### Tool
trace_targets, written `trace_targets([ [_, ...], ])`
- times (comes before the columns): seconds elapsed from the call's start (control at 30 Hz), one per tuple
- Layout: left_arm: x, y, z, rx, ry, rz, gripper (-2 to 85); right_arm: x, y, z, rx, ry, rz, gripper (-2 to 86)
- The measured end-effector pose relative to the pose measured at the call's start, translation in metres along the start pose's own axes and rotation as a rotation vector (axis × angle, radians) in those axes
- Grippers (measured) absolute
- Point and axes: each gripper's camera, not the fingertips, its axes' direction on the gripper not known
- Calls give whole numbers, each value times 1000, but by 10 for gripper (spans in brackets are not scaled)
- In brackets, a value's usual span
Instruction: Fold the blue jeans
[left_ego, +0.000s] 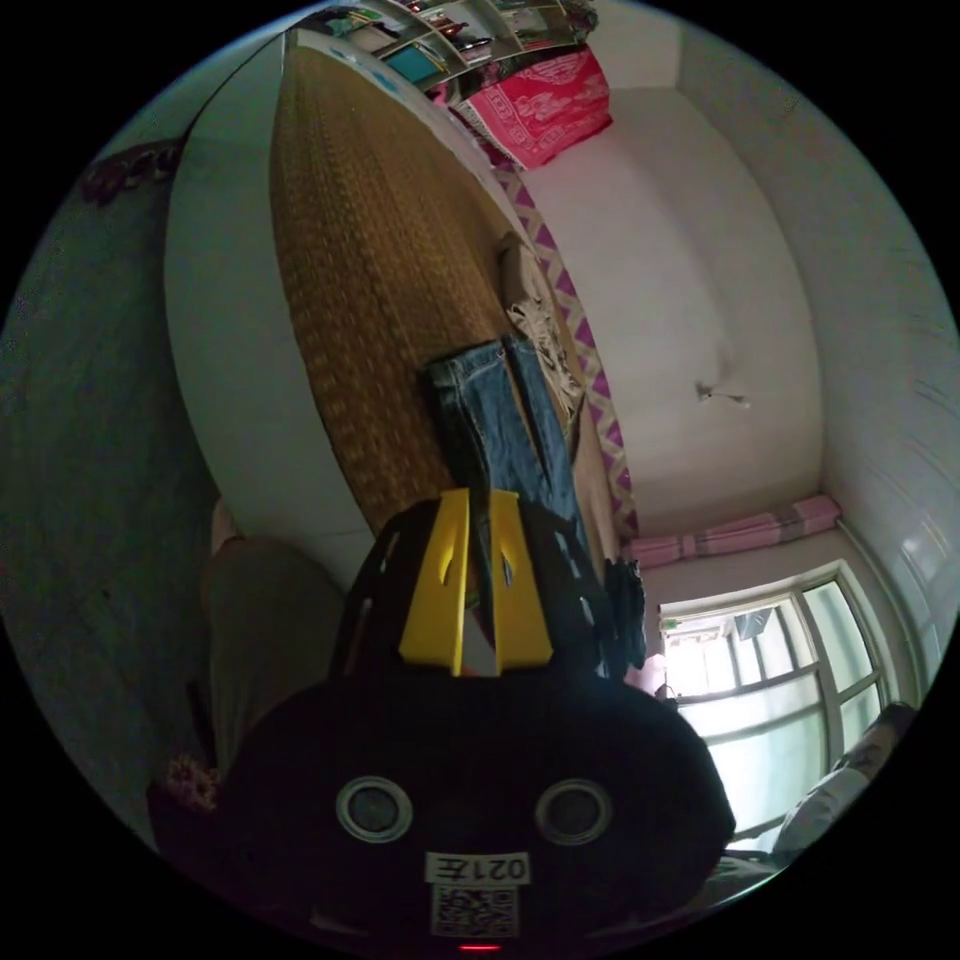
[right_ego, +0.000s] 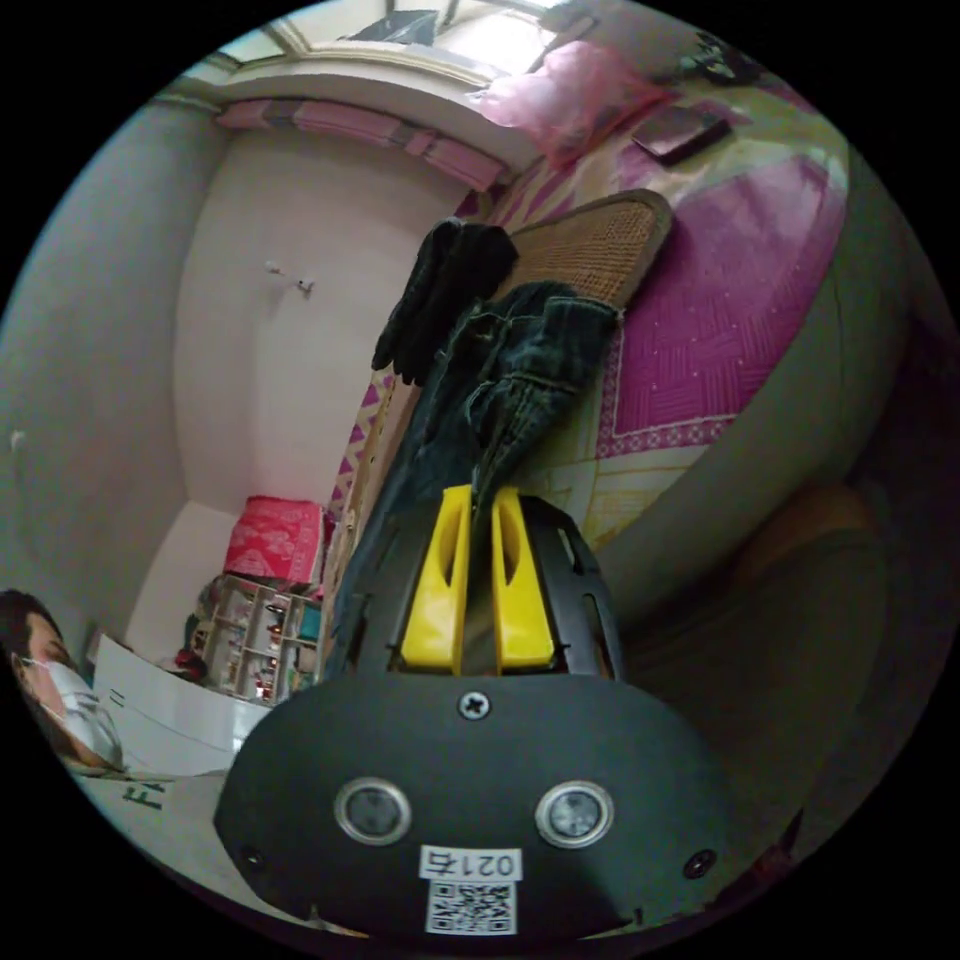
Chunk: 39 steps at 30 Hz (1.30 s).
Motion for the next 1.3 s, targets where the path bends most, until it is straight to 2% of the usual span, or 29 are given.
trace_targets([
  [0.2, 49, -17, 18, -7, 44, 101, -3, -39, -34, -7, -27, -120, -72, 1],
  [0.37, 127, -69, 65, -110, 30, 200, -4, -80, -98, 21, -104, -217, -107, 0],
  [0.53, 204, -131, 192, -243, -118, 298, 11, -113, -184, 112, -196, -172, -117, 26],
  [0.67, 211, -154, 297, -342, -241, 331, 9, -94, -225, 186, -239, -86, -75, 60],
  [0.73, 198, -155, 330, -320, -333, 320, -5, -71, -233, 213, -270, -67, -15, 77],
  [0.8, 194, -154, 330, -284, -228, 339, -8, -64, -229, 208, -243, -170, -9, 68],
  [0.87, 194, -149, 323, -259, -118, 385, -9, -71, -219, 196, -228, -189, -60, 67],
  [0.93, 198, -132, 318, -260, -66, 492, -9, -91, -201, 186, -259, -219, -173, 60],
  [1.07, 204, -94, 342, -371, -120, 671, -10, -150, -152, 210, -433, -186, -478, 22],
  [1.13, 206, -61, 373, -495, -237, 825, -10, -194, -100, 244, -563, -87, -720, 4],
  [1.2, 203, -38, 392, -521, -381, 943, -10, -214, -58, 272, -678, -7, -865, -4],
  [1.27, 200, -32, 391, -481, -363, 975, -10, -220, -17, 299, -761, 149, -970, -7],
  [1.3, 196, -34, 393, -483, -350, 951, -10, -220, 4, 305, -742, 226, -1049, -8],
])
